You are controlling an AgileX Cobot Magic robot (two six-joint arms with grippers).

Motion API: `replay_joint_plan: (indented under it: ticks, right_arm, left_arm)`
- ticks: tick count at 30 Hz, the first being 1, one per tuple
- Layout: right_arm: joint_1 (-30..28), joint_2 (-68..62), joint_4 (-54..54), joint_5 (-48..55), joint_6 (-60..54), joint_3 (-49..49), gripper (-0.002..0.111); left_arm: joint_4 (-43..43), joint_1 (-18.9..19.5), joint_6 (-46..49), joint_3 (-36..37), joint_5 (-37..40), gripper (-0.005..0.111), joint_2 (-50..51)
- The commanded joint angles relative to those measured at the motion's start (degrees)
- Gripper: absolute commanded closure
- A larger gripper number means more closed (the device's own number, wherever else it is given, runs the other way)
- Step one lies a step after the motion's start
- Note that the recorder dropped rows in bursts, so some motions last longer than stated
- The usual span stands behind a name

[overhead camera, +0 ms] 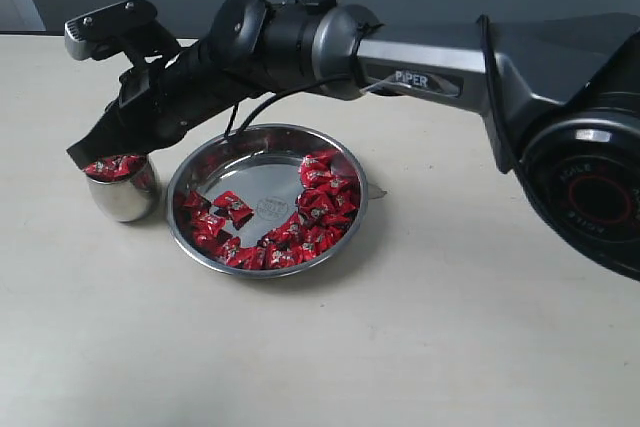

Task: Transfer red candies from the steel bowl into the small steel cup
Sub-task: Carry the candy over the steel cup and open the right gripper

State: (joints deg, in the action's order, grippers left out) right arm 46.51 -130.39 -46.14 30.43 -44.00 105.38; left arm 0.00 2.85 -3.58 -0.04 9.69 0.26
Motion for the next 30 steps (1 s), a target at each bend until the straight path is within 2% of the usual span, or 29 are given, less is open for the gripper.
replay_joint_plan:
  ticks: [1, 14, 23, 24, 27, 30]
  right_arm:
    - [0.9, -0.7, -0.4, -1.3, -1.4, 0.1, 0.108]
    - [0.9, -2.4, -0.5, -6.8, -2.3, 0.1, 0.108]
    - [0.9, -3.1, -0.7, -6.2, -2.3, 0.2, 0.108]
    - [0.9, -3.1, -0.7, -5.9, -2.3, 0.3, 0.106]
    - [0.9, -3.1, -0.5, -5.4, -2.3, 1.3, 0.081]
    - [0.9, -3.1, -0.5, -6.0, -2.3, 1.8, 0.08]
  left_arm:
    - [0.0, -0.3, -0.2, 0.0, -0.3, 0.106, -0.3]
    - [0.0, -0.3, -0.2, 0.0, -0.3, 0.106, -0.3]
    - [0.0, -0.3, -0.2, 0.0, -0.3, 0.106, -0.3]
    - [0.0, -0.3, -0.2, 0.0, -0.3, 0.106, -0.3]
    - [0.0, -0.3, -0.2, 0.0, -0.3, 0.106, -0.3]
    - [0.0, -0.3, -0.2, 0.0, -0.3, 0.106, -0.3]
